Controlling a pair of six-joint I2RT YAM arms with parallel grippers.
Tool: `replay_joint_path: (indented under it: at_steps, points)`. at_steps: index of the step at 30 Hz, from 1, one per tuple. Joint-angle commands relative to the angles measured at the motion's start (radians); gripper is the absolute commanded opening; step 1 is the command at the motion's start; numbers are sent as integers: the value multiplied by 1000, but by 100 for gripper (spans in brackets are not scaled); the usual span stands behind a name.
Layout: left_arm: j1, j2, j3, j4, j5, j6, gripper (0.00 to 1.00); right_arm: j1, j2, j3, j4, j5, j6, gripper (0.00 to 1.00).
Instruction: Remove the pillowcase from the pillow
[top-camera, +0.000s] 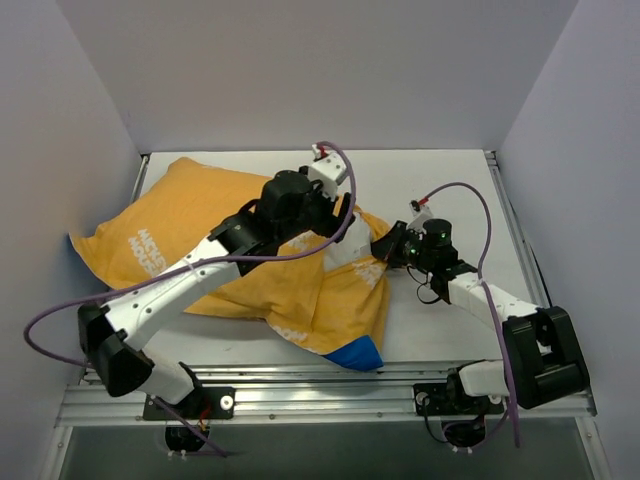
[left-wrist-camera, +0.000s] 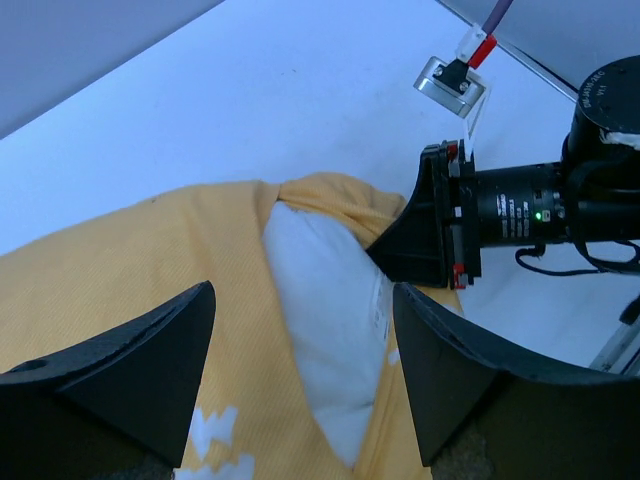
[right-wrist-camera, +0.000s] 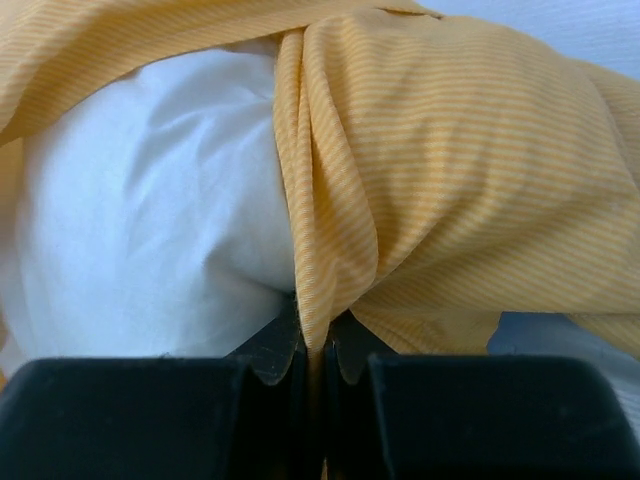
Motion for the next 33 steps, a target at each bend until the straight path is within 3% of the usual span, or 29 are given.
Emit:
replay_joint_path:
  at_steps: [1,11,21,25,30,33]
  points:
    - [-23,140,120,5,11,90,80,17,-26,58,67,-95,-9,0]
    - [-31,461,398,-70,77,146,67,46,-15,58,9,-35,-71,0]
    - [-16,567,453,-256,-69,143,57,56,-43,45,-82,80,-125,0]
    - [7,544,413,-319,-51,141,62,54,-66,44,-128,141,-160,0]
    - [11,559,401,-390,0,146,82,57,-78,50,-168,199,-182,0]
    - [9,575,395,-416,20,130,88,66,-86,67,-189,236,-200,0]
